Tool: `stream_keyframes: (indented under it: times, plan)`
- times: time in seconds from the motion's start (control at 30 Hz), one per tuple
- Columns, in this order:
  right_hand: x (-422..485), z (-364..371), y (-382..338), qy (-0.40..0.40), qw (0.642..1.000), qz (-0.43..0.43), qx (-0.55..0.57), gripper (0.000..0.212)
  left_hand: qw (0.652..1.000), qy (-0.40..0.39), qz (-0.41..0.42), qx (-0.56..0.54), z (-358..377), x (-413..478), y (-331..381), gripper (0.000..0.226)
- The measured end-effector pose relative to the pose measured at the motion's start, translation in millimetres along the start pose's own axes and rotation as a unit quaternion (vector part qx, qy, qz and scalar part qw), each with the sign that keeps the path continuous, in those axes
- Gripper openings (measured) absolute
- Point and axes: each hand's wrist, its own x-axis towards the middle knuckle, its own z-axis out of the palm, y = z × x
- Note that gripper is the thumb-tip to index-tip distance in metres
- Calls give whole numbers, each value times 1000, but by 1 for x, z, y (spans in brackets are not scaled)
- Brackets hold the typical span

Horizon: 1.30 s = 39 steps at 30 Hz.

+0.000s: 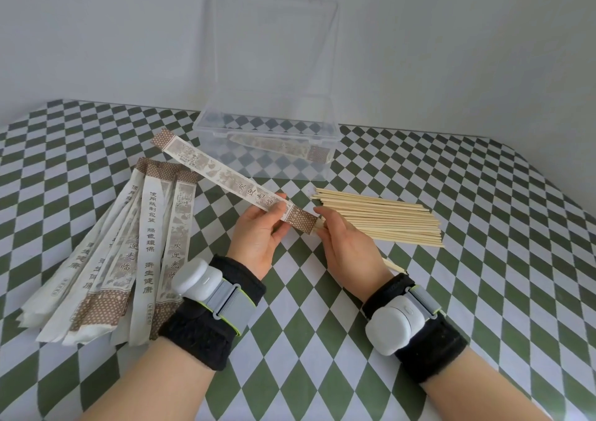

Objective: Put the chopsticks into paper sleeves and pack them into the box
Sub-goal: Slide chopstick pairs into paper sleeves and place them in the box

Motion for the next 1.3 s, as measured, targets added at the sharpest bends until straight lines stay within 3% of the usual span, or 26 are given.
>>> stream_keyframes:
  times: [0.27,0.47,0.63,0.8,0.9,1.3]
  plan:
    - [-2,-4,3,86,993,61,-51,32,995,76,67,-17,-2,0,3,13]
    - [-1,-1,6,46,996,78,-4,20,995,69,62,-27,-1,0,4,14]
    - [-1,3,3,19,996,58,60,21,998,31,46,33,1,-1,-1,16]
    - [0,1,7,71,986,128,85,15,995,66,78,8,-1,-1,2,26]
    - [0,0,10,71,980,157,97,17,993,82,88,-3,-2,-1,4,17]
    - [-1,0,4,17,980,110,163,19,998,40,50,16,0,-2,1,16]
